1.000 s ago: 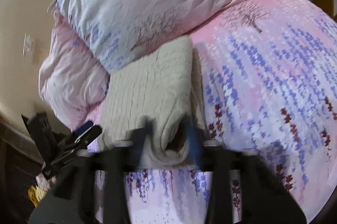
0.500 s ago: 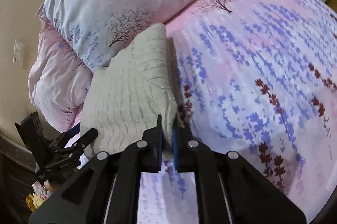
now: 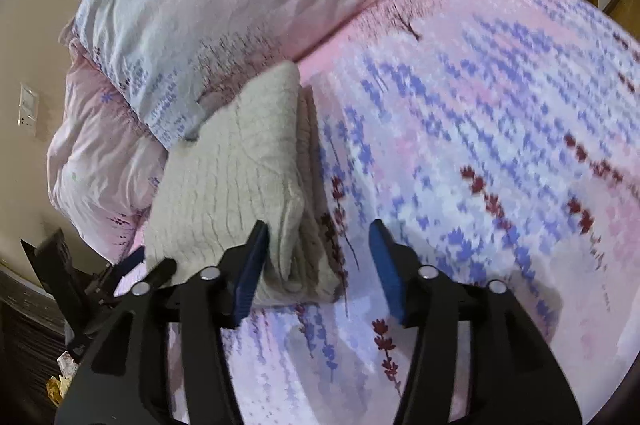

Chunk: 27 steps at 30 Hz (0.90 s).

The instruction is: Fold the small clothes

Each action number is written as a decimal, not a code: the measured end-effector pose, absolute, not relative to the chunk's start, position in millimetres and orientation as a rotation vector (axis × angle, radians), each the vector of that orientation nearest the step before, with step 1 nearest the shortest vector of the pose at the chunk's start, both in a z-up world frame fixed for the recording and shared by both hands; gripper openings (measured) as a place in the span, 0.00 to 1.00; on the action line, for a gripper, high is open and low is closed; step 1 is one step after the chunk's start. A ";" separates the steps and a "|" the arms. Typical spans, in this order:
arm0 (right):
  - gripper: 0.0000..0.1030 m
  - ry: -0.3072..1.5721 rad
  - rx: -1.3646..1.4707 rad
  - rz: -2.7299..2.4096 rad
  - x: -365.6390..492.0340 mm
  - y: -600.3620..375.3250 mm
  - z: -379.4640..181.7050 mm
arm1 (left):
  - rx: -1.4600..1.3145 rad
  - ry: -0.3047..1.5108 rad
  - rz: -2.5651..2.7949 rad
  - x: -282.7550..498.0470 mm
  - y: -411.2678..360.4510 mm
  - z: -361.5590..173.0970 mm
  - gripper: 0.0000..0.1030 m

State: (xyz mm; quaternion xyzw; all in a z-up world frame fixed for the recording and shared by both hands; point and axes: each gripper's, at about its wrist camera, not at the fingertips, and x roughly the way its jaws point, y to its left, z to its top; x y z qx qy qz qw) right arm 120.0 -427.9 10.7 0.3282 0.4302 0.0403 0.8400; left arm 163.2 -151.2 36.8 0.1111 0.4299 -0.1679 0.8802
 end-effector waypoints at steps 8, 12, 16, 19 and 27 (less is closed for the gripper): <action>0.68 0.894 0.735 0.125 149.9 -431.9 29.4 | 0.188 0.866 -0.279 172.7 -134.6 48.7 0.99; 0.68 0.898 0.718 0.136 160.8 -424.5 31.4 | 0.215 0.837 -0.233 172.8 -135.0 52.1 0.99; 0.72 0.931 0.722 0.139 171.9 -419.7 25.3 | 0.209 0.861 -0.218 178.2 -135.5 49.6 0.99; 0.73 0.940 0.724 0.141 174.9 -419.0 21.5 | 0.194 0.868 -0.221 180.8 -134.6 48.2 0.99; 0.78 0.949 0.793 0.141 182.8 -431.6 13.3 | -0.047 1.005 -0.304 213.9 -109.7 45.1 0.99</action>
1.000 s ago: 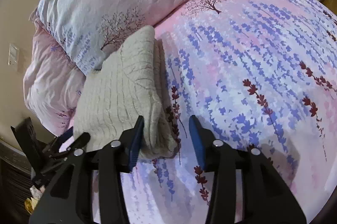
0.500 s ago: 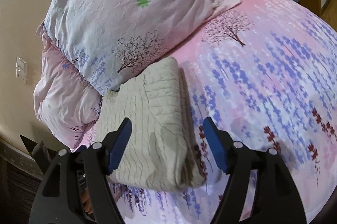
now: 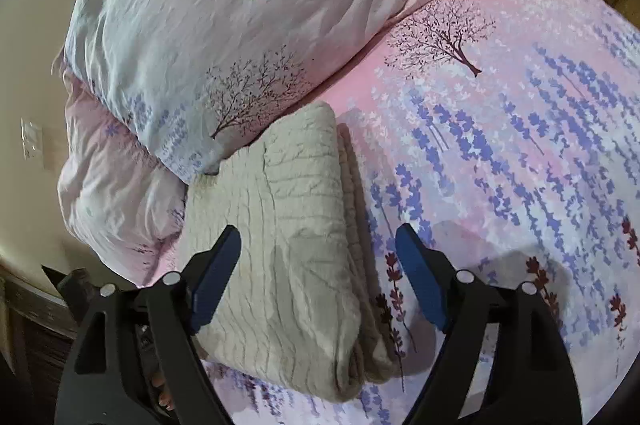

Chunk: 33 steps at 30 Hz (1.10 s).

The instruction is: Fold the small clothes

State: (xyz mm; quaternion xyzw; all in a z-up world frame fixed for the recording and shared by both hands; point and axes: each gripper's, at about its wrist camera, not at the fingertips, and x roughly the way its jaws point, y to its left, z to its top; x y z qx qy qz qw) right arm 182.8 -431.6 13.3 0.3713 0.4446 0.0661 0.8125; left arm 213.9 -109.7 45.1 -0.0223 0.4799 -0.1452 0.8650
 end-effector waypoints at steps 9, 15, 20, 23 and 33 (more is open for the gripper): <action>0.81 1.016 0.795 0.167 206.9 -427.8 2.5 | -0.279 1.143 -0.328 248.4 -84.4 22.4 0.99; 0.82 1.044 0.804 0.204 213.6 -422.4 -8.6 | -0.425 1.171 -0.392 252.7 -71.0 9.2 0.99; 0.80 1.038 0.826 0.275 214.5 -418.2 -9.1 | -0.415 1.155 -0.429 250.6 -77.9 10.2 0.99; 0.69 1.060 0.811 0.312 217.6 -410.6 -11.4 | -0.428 1.151 -0.502 248.0 -90.7 9.0 0.84; 0.29 1.029 0.918 0.396 213.1 -410.3 -18.9 | -0.524 1.134 -0.554 242.4 -85.6 5.2 0.48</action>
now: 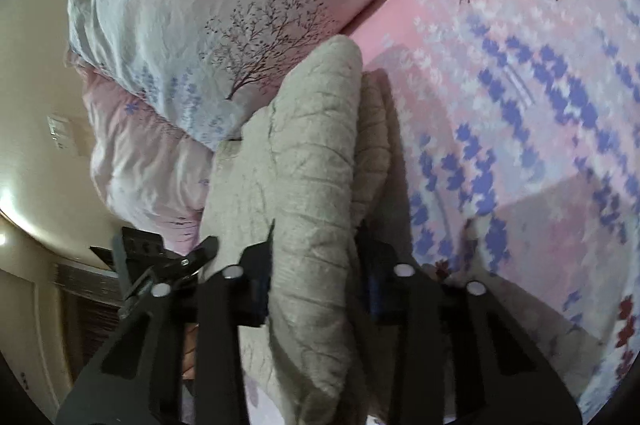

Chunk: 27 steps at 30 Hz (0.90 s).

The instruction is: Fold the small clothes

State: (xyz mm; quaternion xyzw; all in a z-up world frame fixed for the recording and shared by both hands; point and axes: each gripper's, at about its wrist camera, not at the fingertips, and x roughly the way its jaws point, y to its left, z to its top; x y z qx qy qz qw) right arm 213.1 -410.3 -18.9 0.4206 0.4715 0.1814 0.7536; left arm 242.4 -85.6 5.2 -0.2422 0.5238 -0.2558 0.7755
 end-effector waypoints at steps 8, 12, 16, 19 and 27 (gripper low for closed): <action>0.26 0.973 0.933 0.495 205.5 -377.9 9.5 | -0.516 1.062 -0.606 220.7 -51.4 30.9 0.37; 0.25 0.976 0.865 0.594 205.6 -331.4 27.6 | -0.479 0.999 -0.579 196.0 -11.8 59.6 0.37; 0.25 0.956 0.789 0.664 206.9 -287.3 35.6 | -0.458 0.944 -0.509 181.3 35.0 73.6 0.38; 0.25 1.019 0.732 0.648 214.8 -256.1 17.6 | -0.475 0.982 -0.428 185.9 68.1 53.8 0.39; 0.54 1.037 0.659 0.471 213.6 -263.4 12.7 | -0.442 0.978 -0.320 186.9 86.9 40.0 0.51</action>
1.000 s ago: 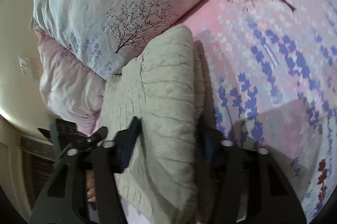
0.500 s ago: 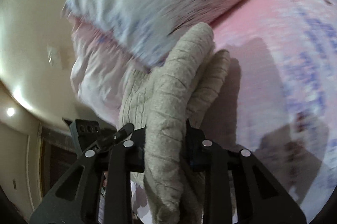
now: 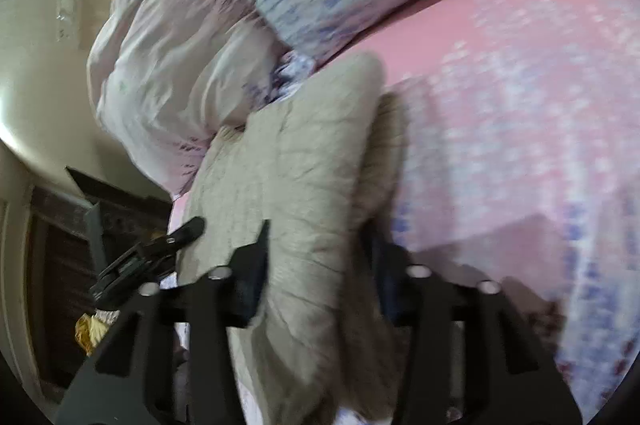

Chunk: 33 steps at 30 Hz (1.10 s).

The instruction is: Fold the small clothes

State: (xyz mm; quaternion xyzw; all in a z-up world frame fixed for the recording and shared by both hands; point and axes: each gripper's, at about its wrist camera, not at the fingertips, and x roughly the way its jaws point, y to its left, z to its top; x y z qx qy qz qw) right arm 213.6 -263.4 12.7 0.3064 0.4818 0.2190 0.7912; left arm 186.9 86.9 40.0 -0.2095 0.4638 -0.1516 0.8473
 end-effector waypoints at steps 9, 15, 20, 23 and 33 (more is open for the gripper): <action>0.41 1.002 0.771 0.446 237.8 -276.8 12.4 | -0.135 0.831 -0.314 165.7 26.4 83.9 0.65; 0.08 0.948 0.756 0.416 237.4 -274.6 7.7 | -0.048 0.888 -0.331 171.2 -0.9 66.3 0.65; 0.07 0.970 0.733 0.323 235.8 -281.2 -3.9 | -0.032 0.903 -0.342 170.9 -4.9 60.0 0.65; 0.08 0.992 0.718 0.247 238.4 -279.9 -18.1 | 0.012 0.917 -0.318 173.1 -14.2 48.9 0.66; 0.57 0.813 0.446 0.272 180.4 -265.1 39.3 | 0.088 0.787 -0.249 137.1 -2.2 73.9 0.70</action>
